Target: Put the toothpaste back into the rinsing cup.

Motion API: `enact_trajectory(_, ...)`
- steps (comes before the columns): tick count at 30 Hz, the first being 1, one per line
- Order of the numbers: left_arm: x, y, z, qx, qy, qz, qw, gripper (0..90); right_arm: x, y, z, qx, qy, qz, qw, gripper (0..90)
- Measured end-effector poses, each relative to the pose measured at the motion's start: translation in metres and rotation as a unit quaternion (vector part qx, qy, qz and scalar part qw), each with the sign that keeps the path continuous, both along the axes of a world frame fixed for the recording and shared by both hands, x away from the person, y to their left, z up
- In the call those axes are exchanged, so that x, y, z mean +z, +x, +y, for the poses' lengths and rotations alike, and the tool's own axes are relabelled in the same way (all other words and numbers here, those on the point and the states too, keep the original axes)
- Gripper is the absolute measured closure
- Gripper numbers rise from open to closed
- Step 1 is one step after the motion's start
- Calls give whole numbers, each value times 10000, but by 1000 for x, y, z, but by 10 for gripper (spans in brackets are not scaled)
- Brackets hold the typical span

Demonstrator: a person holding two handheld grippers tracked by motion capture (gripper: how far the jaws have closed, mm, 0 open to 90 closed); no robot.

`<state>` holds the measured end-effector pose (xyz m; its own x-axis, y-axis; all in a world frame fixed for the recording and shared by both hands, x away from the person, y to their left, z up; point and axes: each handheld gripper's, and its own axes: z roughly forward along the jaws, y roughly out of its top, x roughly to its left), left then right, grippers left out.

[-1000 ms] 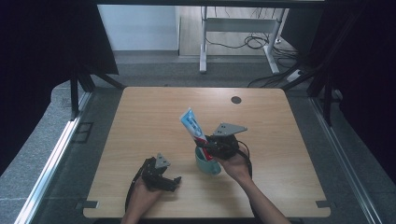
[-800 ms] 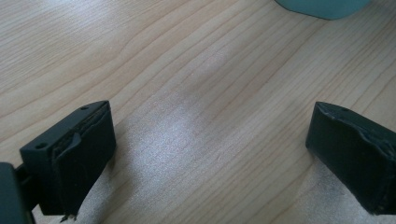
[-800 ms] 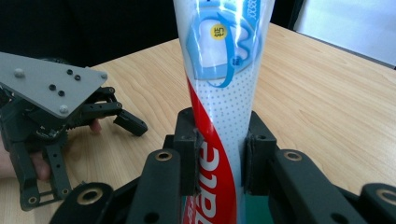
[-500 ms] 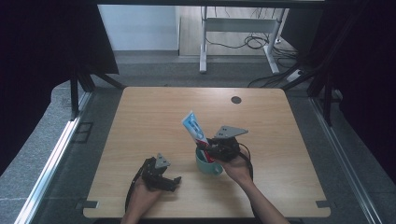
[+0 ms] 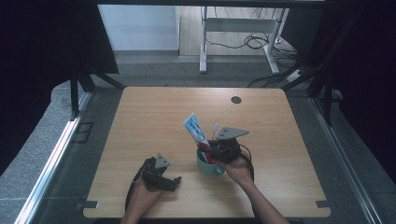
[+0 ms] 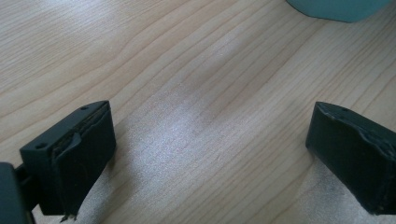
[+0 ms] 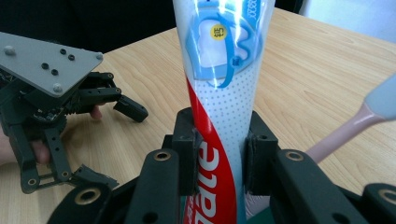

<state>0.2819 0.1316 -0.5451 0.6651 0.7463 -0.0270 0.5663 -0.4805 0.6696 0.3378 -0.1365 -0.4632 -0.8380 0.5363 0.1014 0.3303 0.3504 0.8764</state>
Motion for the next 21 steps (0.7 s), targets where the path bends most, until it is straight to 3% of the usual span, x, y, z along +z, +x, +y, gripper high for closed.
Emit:
enact_trajectory(16, 0, 0, 0, 2, -1, -3, 10000, 16, -7, -1, -5, 122, 2, 200, 9997, 681)
enact_trajectory(21, 0, 0, 0, 0, 0, -3, 10000, 16, -13, -2, -5, 168, -312, 242, 9991, 663)
